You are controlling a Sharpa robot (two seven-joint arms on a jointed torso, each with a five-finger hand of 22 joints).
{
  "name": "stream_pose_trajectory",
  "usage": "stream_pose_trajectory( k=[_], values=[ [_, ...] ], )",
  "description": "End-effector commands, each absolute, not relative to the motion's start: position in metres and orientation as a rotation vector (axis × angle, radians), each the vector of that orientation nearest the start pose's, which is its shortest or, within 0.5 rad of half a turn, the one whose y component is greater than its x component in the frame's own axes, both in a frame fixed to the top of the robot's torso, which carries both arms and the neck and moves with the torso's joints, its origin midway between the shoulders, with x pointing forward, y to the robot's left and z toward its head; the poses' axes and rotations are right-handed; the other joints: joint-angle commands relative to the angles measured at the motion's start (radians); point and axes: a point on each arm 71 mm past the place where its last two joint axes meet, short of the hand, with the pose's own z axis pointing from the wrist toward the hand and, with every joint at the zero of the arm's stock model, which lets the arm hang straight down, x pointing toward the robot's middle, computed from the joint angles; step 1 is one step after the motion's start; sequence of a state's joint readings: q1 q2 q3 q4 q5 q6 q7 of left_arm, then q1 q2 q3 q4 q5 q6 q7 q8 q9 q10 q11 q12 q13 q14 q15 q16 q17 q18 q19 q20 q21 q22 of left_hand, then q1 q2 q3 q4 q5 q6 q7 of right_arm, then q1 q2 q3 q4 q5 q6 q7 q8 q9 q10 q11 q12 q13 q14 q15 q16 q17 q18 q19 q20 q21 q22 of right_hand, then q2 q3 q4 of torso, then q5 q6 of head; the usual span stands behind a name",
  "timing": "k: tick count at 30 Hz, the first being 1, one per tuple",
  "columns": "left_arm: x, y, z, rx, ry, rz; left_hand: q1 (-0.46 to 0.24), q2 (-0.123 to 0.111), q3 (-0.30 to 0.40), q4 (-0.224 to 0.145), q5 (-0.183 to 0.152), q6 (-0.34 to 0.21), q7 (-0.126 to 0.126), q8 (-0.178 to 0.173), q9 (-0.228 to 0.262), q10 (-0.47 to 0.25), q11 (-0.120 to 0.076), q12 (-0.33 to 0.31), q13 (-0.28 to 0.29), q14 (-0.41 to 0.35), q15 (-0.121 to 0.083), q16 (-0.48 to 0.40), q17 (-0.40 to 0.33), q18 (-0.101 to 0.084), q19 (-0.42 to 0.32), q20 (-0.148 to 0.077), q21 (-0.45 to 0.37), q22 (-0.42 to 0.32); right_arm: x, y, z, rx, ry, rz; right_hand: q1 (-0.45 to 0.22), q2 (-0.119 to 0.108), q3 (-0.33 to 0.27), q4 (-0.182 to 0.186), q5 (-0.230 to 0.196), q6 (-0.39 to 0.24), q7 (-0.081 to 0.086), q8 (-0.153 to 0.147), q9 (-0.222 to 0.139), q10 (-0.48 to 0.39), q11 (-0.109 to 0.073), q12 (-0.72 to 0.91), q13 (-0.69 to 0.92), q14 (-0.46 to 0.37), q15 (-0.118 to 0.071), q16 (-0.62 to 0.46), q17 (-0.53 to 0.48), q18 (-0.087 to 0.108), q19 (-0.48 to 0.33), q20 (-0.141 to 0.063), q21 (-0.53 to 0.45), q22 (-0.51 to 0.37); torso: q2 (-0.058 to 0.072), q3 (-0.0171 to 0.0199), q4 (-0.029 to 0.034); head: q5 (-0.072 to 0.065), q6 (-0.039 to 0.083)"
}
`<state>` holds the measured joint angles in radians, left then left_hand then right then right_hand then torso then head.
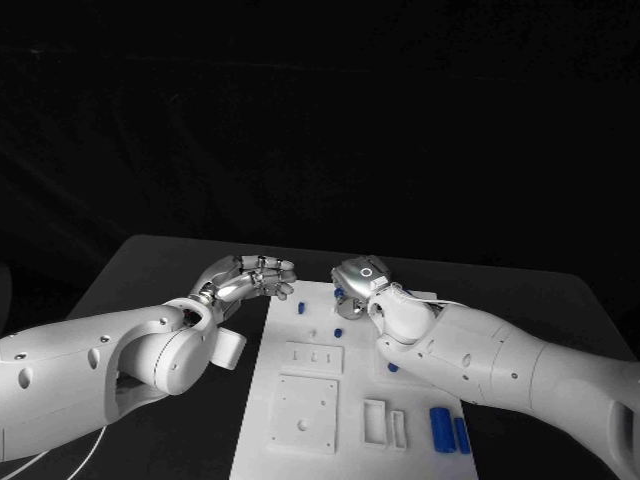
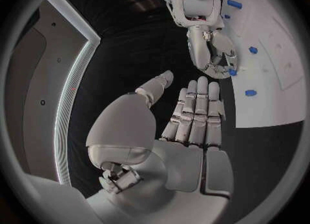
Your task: Assemble the parts on the task board
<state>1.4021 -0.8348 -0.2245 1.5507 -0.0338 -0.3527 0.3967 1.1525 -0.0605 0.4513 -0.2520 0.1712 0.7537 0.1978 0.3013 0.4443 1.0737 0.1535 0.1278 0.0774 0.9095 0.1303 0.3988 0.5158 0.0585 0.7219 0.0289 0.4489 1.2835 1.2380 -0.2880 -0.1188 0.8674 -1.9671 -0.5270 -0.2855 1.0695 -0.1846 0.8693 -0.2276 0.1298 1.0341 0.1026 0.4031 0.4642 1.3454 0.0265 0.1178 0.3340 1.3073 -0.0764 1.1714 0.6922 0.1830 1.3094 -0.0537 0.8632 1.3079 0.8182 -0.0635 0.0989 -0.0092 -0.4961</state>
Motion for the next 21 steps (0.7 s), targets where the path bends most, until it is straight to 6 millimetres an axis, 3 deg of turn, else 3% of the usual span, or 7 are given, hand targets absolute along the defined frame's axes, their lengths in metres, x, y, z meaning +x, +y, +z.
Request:
stream_pose_trajectory(
  k=[1,11,15,21],
  values=[
    [0.4953,0.2007,-0.1428,-0.909,1.460,-1.489,-0.009,-0.004,0.000,-0.006,-0.005,0.003,0.004,-0.004,0.000,0.002,0.007,-0.007,-0.001,0.004,0.003,-0.006,0.001,0.018,-0.006,0.005,0.005,0.001,0.5759,-0.0952,-0.1950,-0.476,1.296,0.208,0.007,0.002,0.007,-0.001,-0.001,0.012,-0.005,0.002,0.002,0.006,0.001,-0.001,-0.003,-0.002,-0.008,0.004,-0.002,0.079,0.002,-0.006,0.007,0.020,0.007,-0.0007,0.0032,-0.003,0.002],
    [0.4960,0.1999,-0.1431,-0.913,1.462,-1.489,-0.011,-0.004,0.001,-0.006,-0.005,0.003,0.004,-0.004,0.000,0.002,0.007,-0.007,-0.001,0.004,0.004,-0.006,0.002,0.018,-0.006,0.005,0.005,0.001,0.5771,-0.0943,-0.1943,-0.456,1.296,0.230,0.011,-0.001,0.012,0.001,-0.022,0.002,-0.001,-0.007,0.002,-0.007,0.006,-0.012,0.001,-0.006,-0.004,0.001,-0.007,0.079,-0.006,-0.004,0.005,0.018,0.007,-0.0023,0.0020,-0.001,-0.002],
    [0.4959,0.2002,-0.1432,-0.914,1.462,-1.489,-0.011,-0.004,0.001,-0.006,-0.005,0.003,0.004,-0.004,0.000,0.002,0.007,-0.007,-0.001,0.004,0.004,-0.006,0.002,0.018,-0.006,0.005,0.005,0.001,0.5774,-0.0944,-0.1947,-0.445,1.306,0.246,0.022,-0.011,0.021,0.001,-0.049,-0.037,0.016,-0.033,-0.008,-0.050,0.022,-0.041,-0.006,-0.009,0.012,-0.006,-0.015,0.079,-0.014,0.003,-0.002,0.016,0.007,-0.0024,0.0034,0.001,-0.001],
    [0.4960,0.2014,-0.1433,-0.916,1.461,-1.485,-0.012,-0.005,0.002,-0.008,-0.006,0.002,0.004,-0.004,0.000,0.001,0.007,-0.008,-0.001,0.004,0.004,-0.007,0.002,0.018,-0.006,0.005,0.005,0.001,0.5782,-0.0954,-0.1939,-0.426,1.319,0.265,0.041,-0.050,0.020,0.005,-0.051,-0.109,0.050,-0.080,-0.032,-0.166,0.064,-0.059,-0.045,-0.006,0.053,-0.009,-0.026,0.077,-0.018,0.019,-0.011,0.012,0.007,-0.0030,0.0014,0.005,0.001]
  ],
)
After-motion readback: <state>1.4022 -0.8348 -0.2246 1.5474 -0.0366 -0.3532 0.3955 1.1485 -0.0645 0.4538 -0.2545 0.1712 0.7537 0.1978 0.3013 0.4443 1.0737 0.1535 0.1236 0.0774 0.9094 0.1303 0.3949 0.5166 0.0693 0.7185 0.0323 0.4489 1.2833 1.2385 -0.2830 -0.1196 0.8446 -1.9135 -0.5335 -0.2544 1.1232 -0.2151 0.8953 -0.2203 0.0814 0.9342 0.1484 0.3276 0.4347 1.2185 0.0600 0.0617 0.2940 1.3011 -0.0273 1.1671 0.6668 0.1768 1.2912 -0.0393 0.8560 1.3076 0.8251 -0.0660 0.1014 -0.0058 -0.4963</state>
